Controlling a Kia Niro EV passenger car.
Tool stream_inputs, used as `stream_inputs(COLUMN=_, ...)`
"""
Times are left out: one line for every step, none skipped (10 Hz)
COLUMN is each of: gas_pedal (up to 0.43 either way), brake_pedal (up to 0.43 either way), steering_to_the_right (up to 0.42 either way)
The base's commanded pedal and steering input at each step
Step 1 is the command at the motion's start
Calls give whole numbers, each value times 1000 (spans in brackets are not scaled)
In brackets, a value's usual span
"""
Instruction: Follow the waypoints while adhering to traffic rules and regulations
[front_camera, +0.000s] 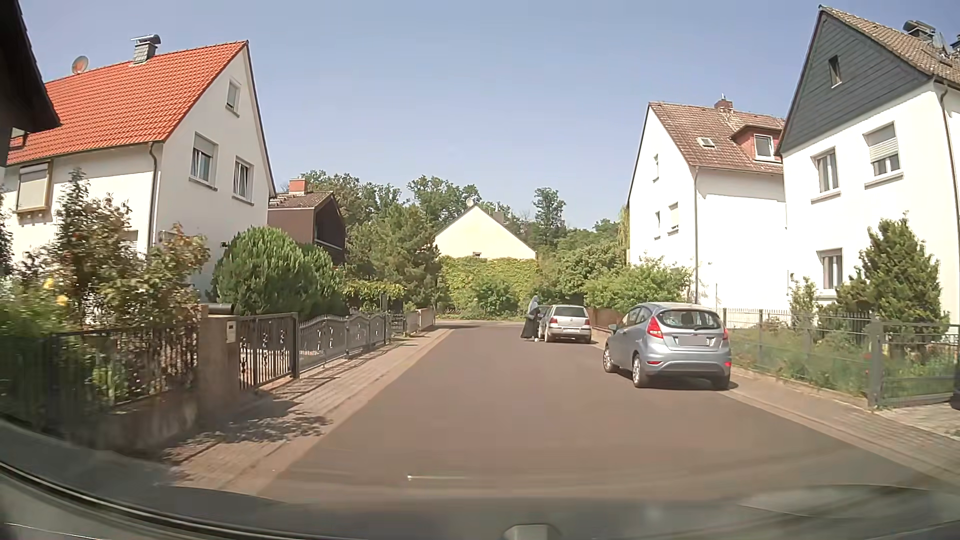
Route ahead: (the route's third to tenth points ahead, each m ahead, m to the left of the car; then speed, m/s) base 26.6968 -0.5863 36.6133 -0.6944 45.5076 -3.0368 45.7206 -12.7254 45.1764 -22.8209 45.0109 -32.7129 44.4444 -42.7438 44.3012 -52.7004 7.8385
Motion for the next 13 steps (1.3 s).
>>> stream_inputs(gas_pedal=47, brake_pedal=0, steering_to_the_right=-8)
stream_inputs(gas_pedal=47, brake_pedal=0, steering_to_the_right=-7)
stream_inputs(gas_pedal=47, brake_pedal=0, steering_to_the_right=-8)
stream_inputs(gas_pedal=47, brake_pedal=0, steering_to_the_right=-10)
stream_inputs(gas_pedal=47, brake_pedal=0, steering_to_the_right=-9)
stream_inputs(gas_pedal=47, brake_pedal=0, steering_to_the_right=-8)
stream_inputs(gas_pedal=47, brake_pedal=0, steering_to_the_right=-8)
stream_inputs(gas_pedal=47, brake_pedal=0, steering_to_the_right=-8)
stream_inputs(gas_pedal=47, brake_pedal=0, steering_to_the_right=-8)
stream_inputs(gas_pedal=47, brake_pedal=0, steering_to_the_right=-8)
stream_inputs(gas_pedal=47, brake_pedal=0, steering_to_the_right=-8)
stream_inputs(gas_pedal=39, brake_pedal=0, steering_to_the_right=-8)
stream_inputs(gas_pedal=39, brake_pedal=0, steering_to_the_right=-8)
